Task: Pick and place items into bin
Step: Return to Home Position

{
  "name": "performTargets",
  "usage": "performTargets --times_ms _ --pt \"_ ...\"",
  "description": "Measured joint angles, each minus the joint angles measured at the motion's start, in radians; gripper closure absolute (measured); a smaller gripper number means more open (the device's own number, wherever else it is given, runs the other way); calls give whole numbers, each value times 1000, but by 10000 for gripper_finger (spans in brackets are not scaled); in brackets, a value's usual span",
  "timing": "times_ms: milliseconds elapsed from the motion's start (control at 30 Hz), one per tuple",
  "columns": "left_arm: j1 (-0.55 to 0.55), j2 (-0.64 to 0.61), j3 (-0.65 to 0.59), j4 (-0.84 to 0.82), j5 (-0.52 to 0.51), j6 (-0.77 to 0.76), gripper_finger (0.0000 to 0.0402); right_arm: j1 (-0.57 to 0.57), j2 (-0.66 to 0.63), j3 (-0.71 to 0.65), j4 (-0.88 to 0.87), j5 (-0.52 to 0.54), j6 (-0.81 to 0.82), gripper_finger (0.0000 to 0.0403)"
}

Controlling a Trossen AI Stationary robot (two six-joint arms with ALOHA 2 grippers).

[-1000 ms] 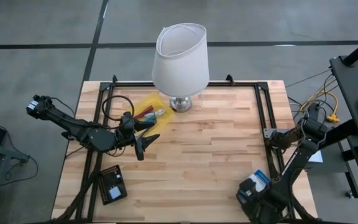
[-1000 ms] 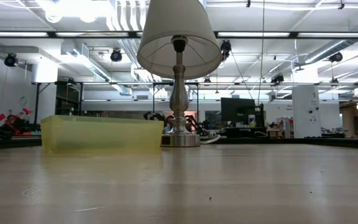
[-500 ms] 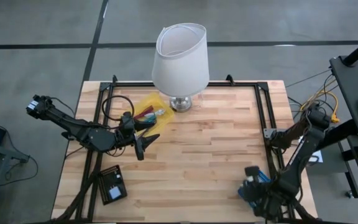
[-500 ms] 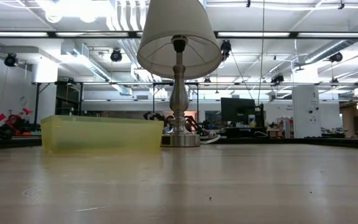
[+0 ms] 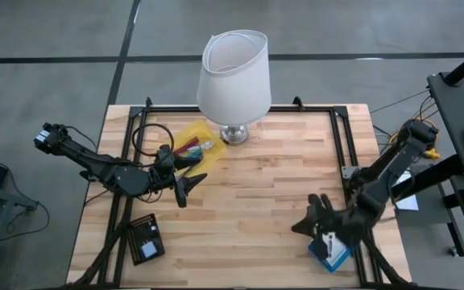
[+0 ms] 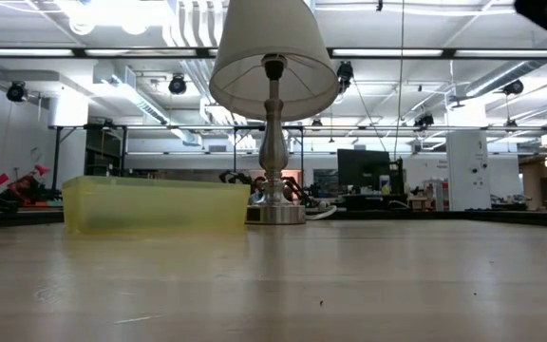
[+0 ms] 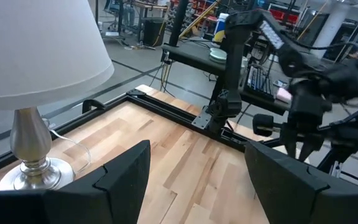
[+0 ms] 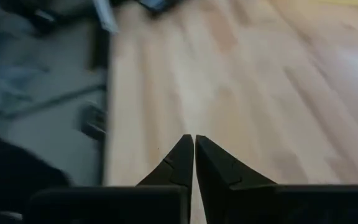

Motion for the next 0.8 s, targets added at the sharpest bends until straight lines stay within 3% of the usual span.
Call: performTargets --times_ms 233,333,467,600,800 --pt "0 0 0 2 1 52 155 -210 -136 -267 593 -339 -190 395" --pt "0 -2 0 1 3 61 155 -325 -149 -361 813 -430 -233 395" --pt "0 -4 0 1 3 128 155 -460 -147 -434 1001 -426 -424 395" --pt "3 -9 0 1 5 176 155 -588 -147 -447 1028 -426 -679 395" --pt "84 -9 -12 -14 156 215 165 -757 -148 -448 1027 -427 -725 395"
